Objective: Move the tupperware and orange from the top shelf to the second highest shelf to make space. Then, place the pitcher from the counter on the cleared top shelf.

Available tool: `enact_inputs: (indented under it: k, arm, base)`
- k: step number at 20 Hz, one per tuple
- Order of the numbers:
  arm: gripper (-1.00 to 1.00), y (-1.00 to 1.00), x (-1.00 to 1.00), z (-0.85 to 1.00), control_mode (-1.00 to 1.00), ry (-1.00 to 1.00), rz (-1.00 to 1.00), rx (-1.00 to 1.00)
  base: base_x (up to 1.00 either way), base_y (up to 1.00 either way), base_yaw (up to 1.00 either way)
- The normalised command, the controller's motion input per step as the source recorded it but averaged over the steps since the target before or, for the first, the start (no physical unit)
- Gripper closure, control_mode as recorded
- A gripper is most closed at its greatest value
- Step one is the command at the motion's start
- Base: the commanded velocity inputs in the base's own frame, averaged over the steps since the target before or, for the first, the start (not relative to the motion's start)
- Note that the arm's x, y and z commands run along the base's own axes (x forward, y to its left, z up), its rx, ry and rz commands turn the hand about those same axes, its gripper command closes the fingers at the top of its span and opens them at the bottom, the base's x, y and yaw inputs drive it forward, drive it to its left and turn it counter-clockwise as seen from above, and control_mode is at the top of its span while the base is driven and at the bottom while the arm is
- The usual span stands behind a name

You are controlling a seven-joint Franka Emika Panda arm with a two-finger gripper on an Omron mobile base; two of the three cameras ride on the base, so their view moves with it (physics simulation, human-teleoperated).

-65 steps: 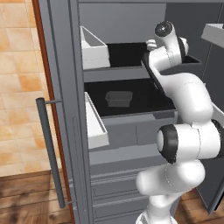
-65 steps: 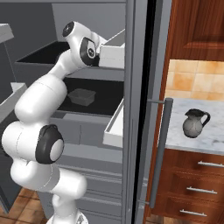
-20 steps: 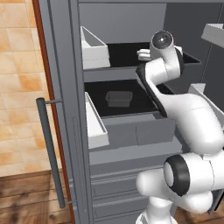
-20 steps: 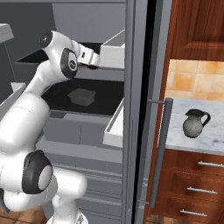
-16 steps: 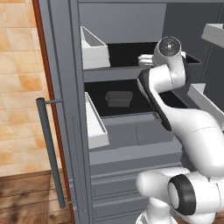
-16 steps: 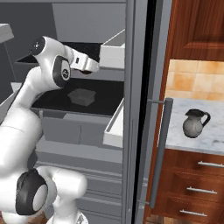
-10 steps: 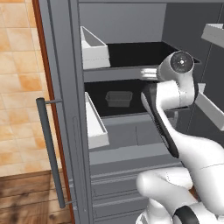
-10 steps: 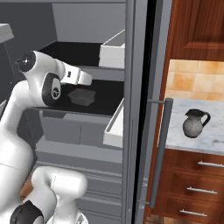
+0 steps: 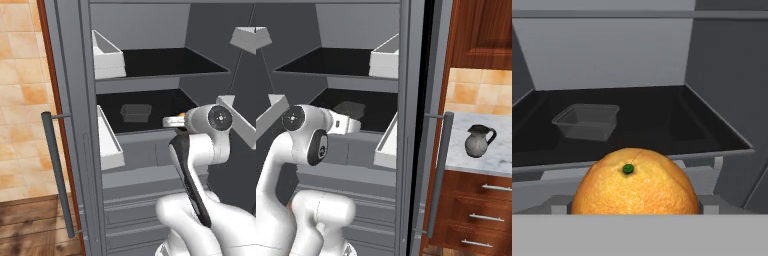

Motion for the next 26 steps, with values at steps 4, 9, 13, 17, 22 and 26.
enact_inputs:
  k: [4, 9, 13, 17, 22, 26]
  arm:
    - [1.00, 0.00, 0.22, -0.14, -1.00, 0.00, 0.00, 0.00]
    - [1.00, -0.07, 0.34, 0.00, -1.00, 0.01, 0.00, 0.04]
    - [1.00, -0.17, 0.46, -0.04, -1.00, 0.09, 0.00, 0.07]
    - [1.00, -0.16, 0.56, -0.07, -1.00, 0.15, 0.00, 0.06]
    - [1.00, -0.06, 0.60, -0.06, -1.00, 0.13, 0.00, 0.01]
    - [1.00, -0.04, 0.52, -0.14, -1.00, 0.03, 0.00, 0.00]
  base:
    - [0.00, 0.00, 0.00]
    - [0.00, 0.00, 0.00]
    - [0.00, 0.00, 0.00]
    - [0.00, 0.00, 0.00]
    - [0.00, 0.00, 0.00]
    - [0.00, 0.00, 0.00]
